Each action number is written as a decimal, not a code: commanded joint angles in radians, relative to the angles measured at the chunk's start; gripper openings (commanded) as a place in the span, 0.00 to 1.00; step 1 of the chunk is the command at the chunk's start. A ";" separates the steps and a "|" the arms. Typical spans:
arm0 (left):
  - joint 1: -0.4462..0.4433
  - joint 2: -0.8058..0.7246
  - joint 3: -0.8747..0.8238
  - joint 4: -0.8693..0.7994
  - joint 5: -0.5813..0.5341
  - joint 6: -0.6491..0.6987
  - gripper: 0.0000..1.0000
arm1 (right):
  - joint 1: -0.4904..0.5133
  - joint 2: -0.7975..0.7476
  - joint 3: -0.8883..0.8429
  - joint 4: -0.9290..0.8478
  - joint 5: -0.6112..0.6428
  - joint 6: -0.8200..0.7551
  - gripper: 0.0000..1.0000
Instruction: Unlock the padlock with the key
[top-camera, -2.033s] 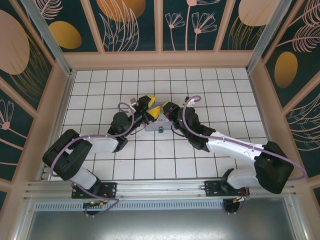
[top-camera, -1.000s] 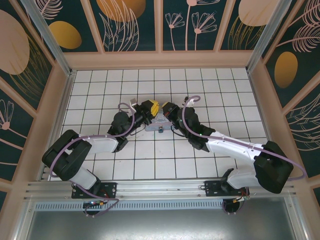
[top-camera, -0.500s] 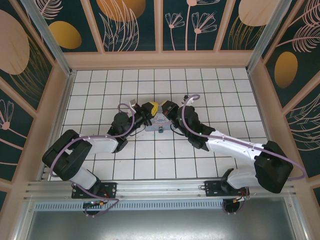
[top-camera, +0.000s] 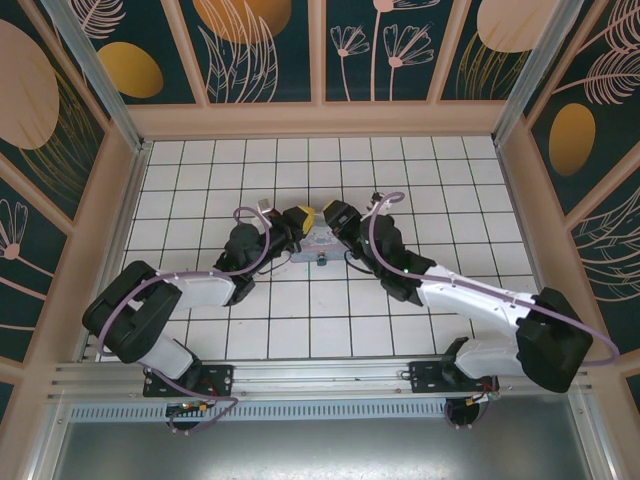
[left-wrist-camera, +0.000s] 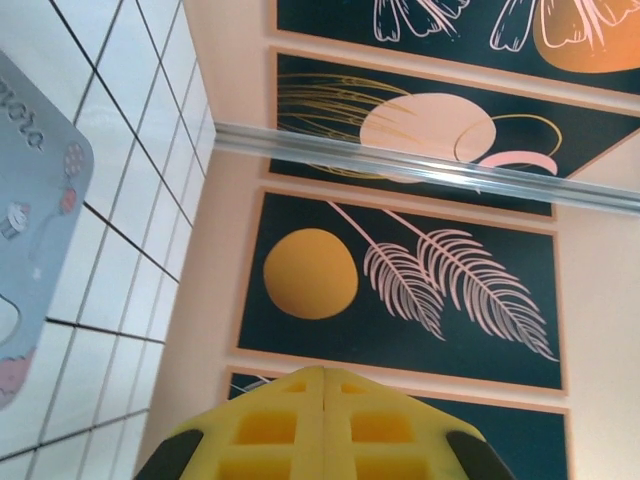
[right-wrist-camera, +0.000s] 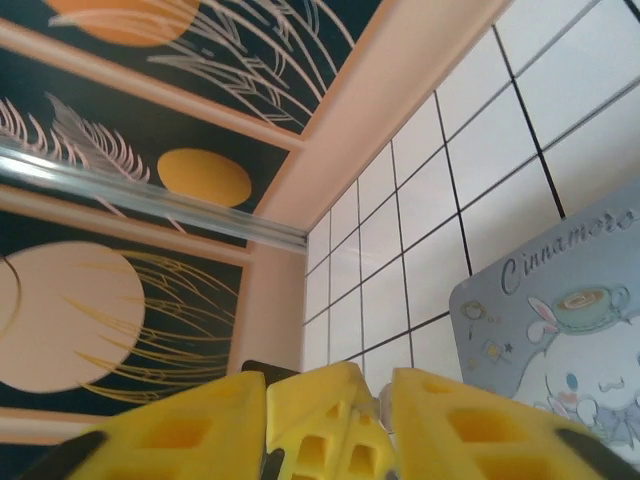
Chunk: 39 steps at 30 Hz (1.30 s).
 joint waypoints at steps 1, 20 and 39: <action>-0.005 -0.043 0.009 -0.072 -0.032 0.138 0.00 | -0.018 -0.092 -0.062 -0.026 0.023 -0.002 0.53; 0.001 -0.041 0.262 -0.456 0.227 0.688 0.00 | -0.390 -0.292 -0.266 0.222 -0.654 -0.356 0.56; 0.000 0.001 0.222 -0.209 0.303 0.558 0.00 | -0.385 -0.027 -0.304 0.653 -0.780 -0.208 0.53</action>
